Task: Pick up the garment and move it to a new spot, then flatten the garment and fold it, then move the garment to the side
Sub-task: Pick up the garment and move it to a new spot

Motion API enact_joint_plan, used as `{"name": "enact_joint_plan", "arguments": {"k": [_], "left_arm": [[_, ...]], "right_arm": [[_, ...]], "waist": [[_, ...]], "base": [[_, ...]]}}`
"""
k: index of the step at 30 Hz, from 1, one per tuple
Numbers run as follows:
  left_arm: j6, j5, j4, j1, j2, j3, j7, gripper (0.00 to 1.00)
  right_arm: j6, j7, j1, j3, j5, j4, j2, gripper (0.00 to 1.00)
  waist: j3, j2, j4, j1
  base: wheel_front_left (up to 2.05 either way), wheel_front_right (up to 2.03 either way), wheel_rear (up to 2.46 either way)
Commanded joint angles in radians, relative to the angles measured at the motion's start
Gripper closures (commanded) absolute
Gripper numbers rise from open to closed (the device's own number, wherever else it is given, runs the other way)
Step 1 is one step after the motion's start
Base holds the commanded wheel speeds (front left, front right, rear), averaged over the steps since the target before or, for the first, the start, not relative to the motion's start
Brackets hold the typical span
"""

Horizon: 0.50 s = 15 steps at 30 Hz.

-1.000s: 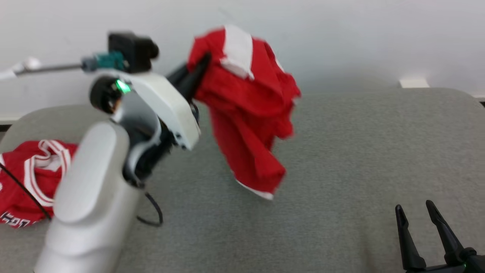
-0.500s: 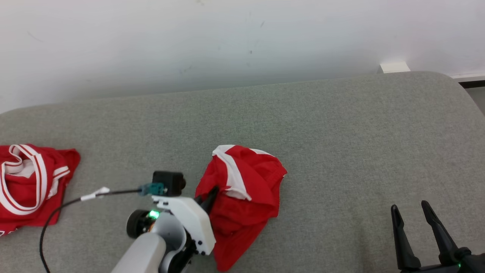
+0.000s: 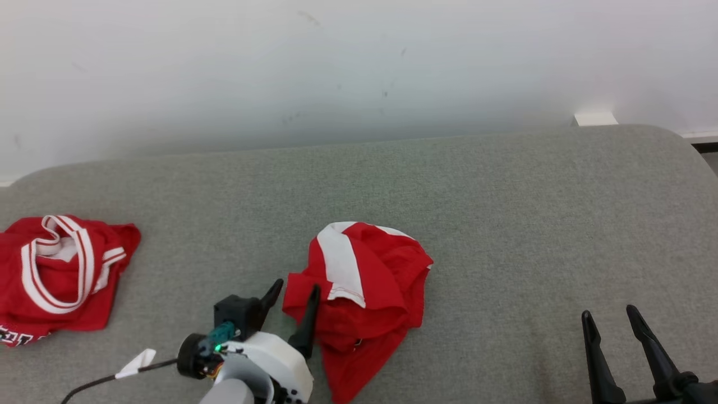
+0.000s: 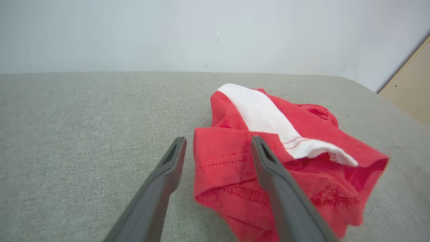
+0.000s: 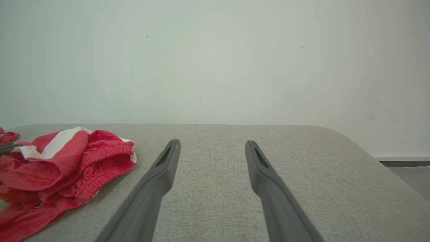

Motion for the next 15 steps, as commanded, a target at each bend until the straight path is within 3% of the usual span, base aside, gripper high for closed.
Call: {"name": "enact_joint_plan", "arguments": {"k": [1,8,15], "left_arm": [[0.017,0.032,-0.029,0.033,0.007,0.006,-0.010,0.00],[0.096,0.141,-0.380,0.240,0.012,0.117,-0.015,0.00],[0.041,0.206,-0.510,0.399,-0.014,0.192,-0.016,0.00]], "right_arm": [[-0.003,0.001,0.018,-0.010,-0.003,-0.005,-0.002,0.00],[-0.003,0.001,0.065,-0.070,-0.021,-0.014,-0.004,0.00],[-0.003,0.001,0.096,-0.102,-0.034,0.011,0.013,0.00]], "waist": [[-0.019,0.0000,0.018,0.0000],[-0.071,0.0000,0.079,0.0000],[-0.086,0.0000,0.124,0.0000]], "base": [[0.00,0.00,0.00],[0.00,0.00,0.00],[0.00,0.00,0.00]]}}
